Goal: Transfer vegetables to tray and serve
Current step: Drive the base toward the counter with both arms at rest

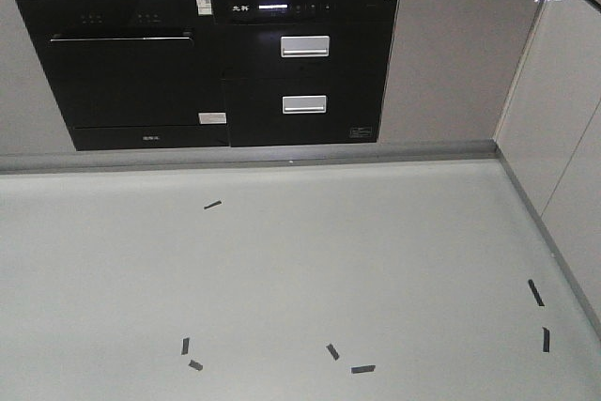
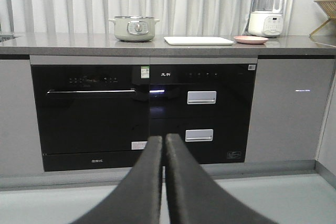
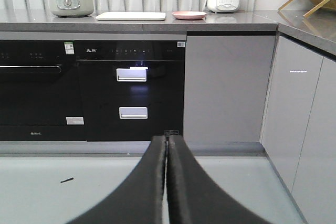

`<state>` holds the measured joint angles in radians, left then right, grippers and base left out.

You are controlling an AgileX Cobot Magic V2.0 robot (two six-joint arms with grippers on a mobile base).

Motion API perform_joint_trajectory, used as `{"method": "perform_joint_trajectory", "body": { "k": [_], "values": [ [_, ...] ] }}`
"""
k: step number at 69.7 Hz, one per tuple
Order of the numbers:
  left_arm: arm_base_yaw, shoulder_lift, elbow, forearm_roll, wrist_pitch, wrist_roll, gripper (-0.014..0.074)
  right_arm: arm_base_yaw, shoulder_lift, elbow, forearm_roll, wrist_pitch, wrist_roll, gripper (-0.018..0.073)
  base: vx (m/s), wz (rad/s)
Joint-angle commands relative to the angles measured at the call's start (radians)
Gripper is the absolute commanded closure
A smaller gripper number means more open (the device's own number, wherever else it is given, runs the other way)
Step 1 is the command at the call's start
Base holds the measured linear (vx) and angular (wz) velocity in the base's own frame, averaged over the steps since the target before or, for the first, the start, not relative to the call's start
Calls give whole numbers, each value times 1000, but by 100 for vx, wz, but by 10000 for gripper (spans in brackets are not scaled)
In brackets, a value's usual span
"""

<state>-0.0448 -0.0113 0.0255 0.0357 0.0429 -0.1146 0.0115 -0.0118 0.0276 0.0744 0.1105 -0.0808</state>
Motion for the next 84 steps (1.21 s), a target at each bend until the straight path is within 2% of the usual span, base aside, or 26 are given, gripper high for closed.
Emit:
{"method": "perform_joint_trajectory", "body": {
  "k": [1,84],
  "values": [
    [4,-15,27,-7,-77,-3,602,-3,-7,16,-2,-73,-2,565,15,0],
    [4,-15,27,-7,-77,-3,602,-3,-7,16,-2,-73,-2,565,26,1]
  ]
}}
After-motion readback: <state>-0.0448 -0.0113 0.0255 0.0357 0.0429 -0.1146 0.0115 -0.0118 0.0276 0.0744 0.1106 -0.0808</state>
